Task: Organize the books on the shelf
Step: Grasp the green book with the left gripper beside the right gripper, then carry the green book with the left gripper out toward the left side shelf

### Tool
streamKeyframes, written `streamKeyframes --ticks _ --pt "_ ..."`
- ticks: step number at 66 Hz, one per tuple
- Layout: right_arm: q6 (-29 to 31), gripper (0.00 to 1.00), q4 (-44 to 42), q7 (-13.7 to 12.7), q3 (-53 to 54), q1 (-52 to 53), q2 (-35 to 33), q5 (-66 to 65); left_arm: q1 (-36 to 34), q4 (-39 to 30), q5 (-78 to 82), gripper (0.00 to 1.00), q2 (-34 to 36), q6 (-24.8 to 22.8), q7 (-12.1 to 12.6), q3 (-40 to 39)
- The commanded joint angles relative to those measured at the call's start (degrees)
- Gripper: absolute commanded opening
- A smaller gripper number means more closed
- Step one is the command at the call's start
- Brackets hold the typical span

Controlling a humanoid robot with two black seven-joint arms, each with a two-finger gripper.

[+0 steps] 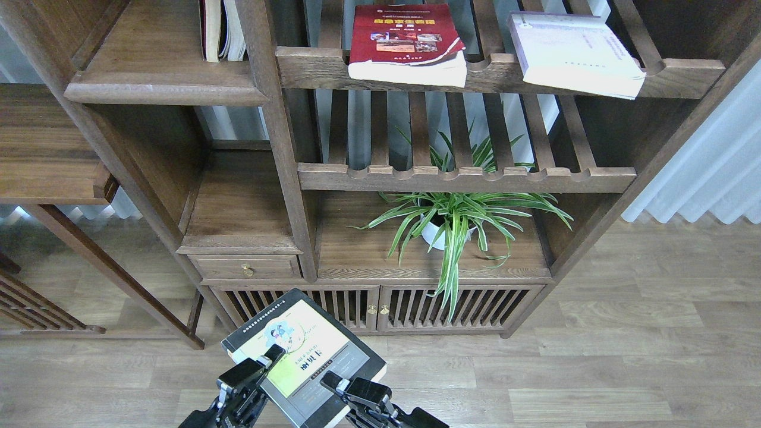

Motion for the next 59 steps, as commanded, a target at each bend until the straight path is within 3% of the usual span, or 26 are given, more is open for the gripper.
streamKeyframes --ticks 1,10,13,16,17,19,20,35,59 --pt "0.0 0.05 0.0 0.0 0.0 -0.2 0.2 -0.4 -0.5 -0.3 0.0 0.06 0.0 0.0 0.2 0.1" --pt "0.0 0.07 0.0 0.1 0.1 -0.2 0.2 -0.4 -0.4 -0.4 0.1 0.05 0.0 0.0 0.5 -0.3" --pt "0.0 0.17 0.0 0.1 0.1 -0.1 0.2 -0.4 -0.3 -0.5 0.0 0.04 0.0 0.0 0.5 -0.5" --pt "0.0 0.43 0.0 0.1 0.1 0.0 0.2 -0.7 -0.1 -0.9 -0.1 0.04 0.0 0.0 0.5 -0.6" --pt "0.0 0.66 0.0 0.1 0.2 0.1 0.2 -0.8 0.0 -1.3 0.0 0.04 0.0 0.0 0.5 -0.6" --pt "0.0 0.93 0.0 0.0 0.2 0.7 0.2 -1.5 0.2 -2.0 -0.1 0.04 0.0 0.0 0.5 -0.6" --pt "0.0 0.98 0.0 0.0 0.1 0.8 0.2 -1.7 0.3 -2.2 -0.1 0.04 0.0 0.0 0.5 -0.6" --pt "0.0 0.99 -0.3 0.1 1.5 1.3 -0.5 -3.3 0.9 -4.8 -0.1 0.04 0.1 0.0 0.5 -4.6" --pt "0.0 0.99 -1.4 0.1 1.6 4.0 -0.9 -3.6 1.0 -4.9 0.0 0.05 10.2 0.0 0.5 -19.7"
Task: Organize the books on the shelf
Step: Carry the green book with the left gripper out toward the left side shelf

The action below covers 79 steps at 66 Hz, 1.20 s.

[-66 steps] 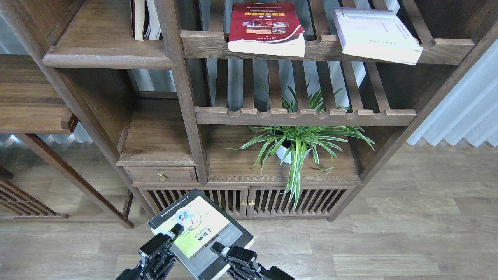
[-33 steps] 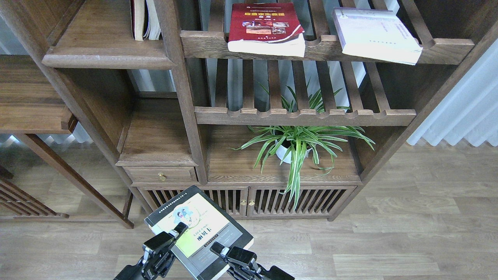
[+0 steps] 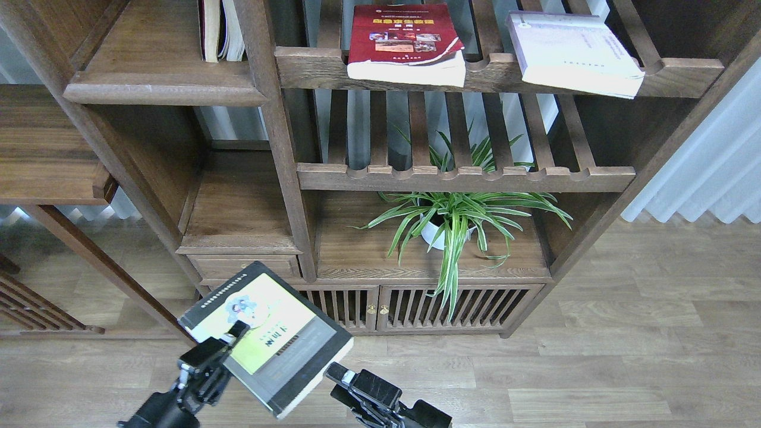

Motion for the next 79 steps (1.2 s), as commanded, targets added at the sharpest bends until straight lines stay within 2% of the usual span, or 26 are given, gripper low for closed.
streamKeyframes --ticks 1,15,23,49,50,64,69,79 --pt "0.0 0.99 -0.9 0.0 0.1 2.1 -0.2 -0.1 -0.2 -0.1 0.1 0.05 4.0 0.0 0.0 -4.8" --pt "0.0 0.99 -4.8 -0.1 2.7 4.5 0.3 -0.1 -2.5 0.0 0.4 0.05 13.1 0.0 0.0 -15.7" --pt "0.0 0.99 -5.2 -0.1 2.7 5.1 1.0 -0.2 -5.6 0.0 0.4 0.05 18.4 0.0 0.0 -18.3" --pt "0.0 0.99 -6.4 -0.1 2.7 5.7 3.0 -0.3 -20.6 0.0 0.7 0.05 28.7 0.0 0.0 -17.0" --pt "0.0 0.99 -6.5 -0.1 2.7 5.7 3.0 -0.3 -23.3 0.0 0.8 0.05 30.1 0.0 0.0 -16.3" --pt "0.0 0.99 -6.6 -0.1 2.7 5.7 2.9 -0.3 -31.1 0.0 3.3 0.05 37.2 0.0 0.0 -15.0" --pt "0.0 0.99 -6.6 -0.1 2.7 5.7 2.9 -0.3 -35.5 0.0 7.4 0.06 39.7 0.0 0.0 -13.7" --pt "0.0 0.99 -6.5 -0.1 2.7 5.7 3.1 -0.3 -47.1 0.0 12.4 0.06 40.5 0.0 0.0 -8.5"
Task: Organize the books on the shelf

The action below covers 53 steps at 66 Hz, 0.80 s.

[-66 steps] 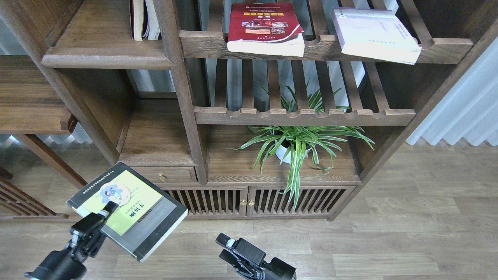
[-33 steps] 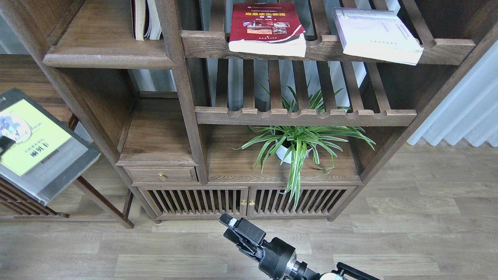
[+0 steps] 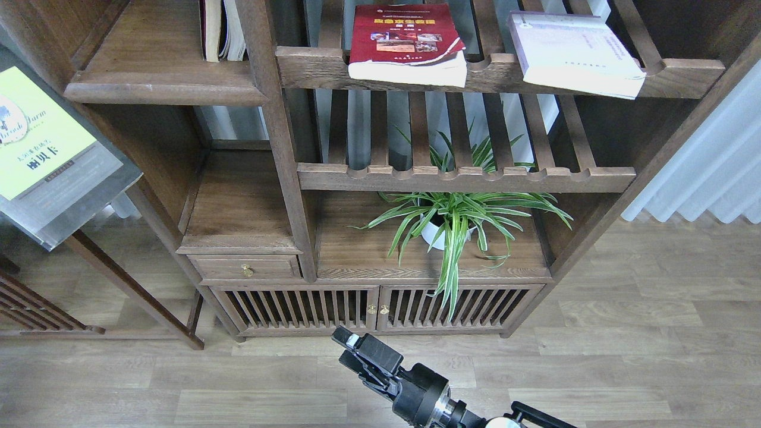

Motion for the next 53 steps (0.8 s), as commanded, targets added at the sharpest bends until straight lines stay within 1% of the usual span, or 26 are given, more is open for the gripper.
streamKeyframes --ticks 1,5,13,18,21,32,39,45,53 --pt "0.0 0.99 0.1 0.0 0.0 0.1 0.2 0.0 -8.7 0.1 3.9 0.06 0.9 0.0 0.0 3.8" --pt "0.0 0.99 0.1 0.0 0.0 0.1 0.2 0.0 -13.6 0.4 7.9 0.06 2.0 0.0 0.0 5.3" --pt "0.0 0.99 0.1 0.0 0.1 0.0 0.1 0.1 -20.1 1.3 16.6 0.07 2.9 0.0 0.0 8.2" --pt "0.0 0.99 0.1 0.0 0.1 0.0 0.1 0.1 -24.2 2.1 22.3 0.07 2.9 0.0 0.0 11.1" --pt "0.0 0.99 0.1 0.0 0.1 -0.1 0.0 0.1 -27.4 2.8 28.4 0.07 3.2 0.0 0.0 13.4" --pt "0.0 0.99 0.2 0.0 0.1 -0.2 -0.1 0.1 -30.6 3.5 33.4 0.07 2.2 0.0 0.0 16.2" --pt "0.0 0.99 0.2 0.0 0.1 -0.1 0.0 0.1 -34.3 4.5 36.7 0.07 -0.9 0.0 0.0 17.7" --pt "0.0 0.99 0.2 0.0 0.2 0.0 0.1 0.2 -37.7 5.6 39.4 0.07 -2.7 2.8 0.0 18.2" --pt "0.0 0.99 0.2 0.1 0.8 0.1 0.1 0.2 -41.0 8.8 41.7 0.07 -4.5 3.1 0.0 18.3"
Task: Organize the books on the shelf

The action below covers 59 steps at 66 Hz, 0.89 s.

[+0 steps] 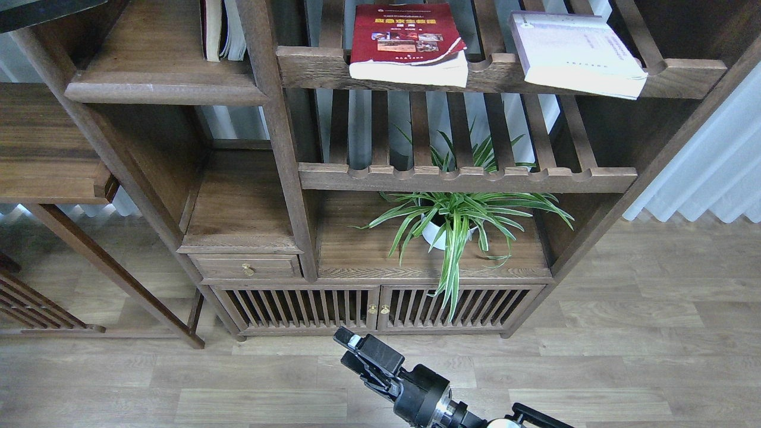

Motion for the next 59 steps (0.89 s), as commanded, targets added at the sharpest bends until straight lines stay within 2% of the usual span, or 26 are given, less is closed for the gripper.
streamKeyframes --ticks 1,16,35,38,59 --pt "0.0 0.99 0.0 0.1 0.9 0.1 0.0 0.0 -3.5 3.5 2.2 0.07 -2.1 0.6 0.0 0.2" --pt "0.0 0.99 0.2 0.1 1.3 0.1 0.0 0.0 -5.9 8.6 2.3 0.07 -5.5 0.9 0.0 0.3" --pt "0.0 0.99 0.6 0.1 1.3 0.2 0.0 0.1 -13.0 19.5 2.2 0.07 -9.1 0.8 0.0 3.5" --pt "0.0 0.99 1.1 0.0 1.3 0.4 0.0 0.1 -14.8 22.4 1.5 0.07 -9.4 0.8 -1.8 4.4" --pt "0.0 0.99 1.8 0.1 4.2 4.6 0.6 0.5 -17.9 30.9 1.5 0.07 -13.4 0.6 -5.1 7.2"
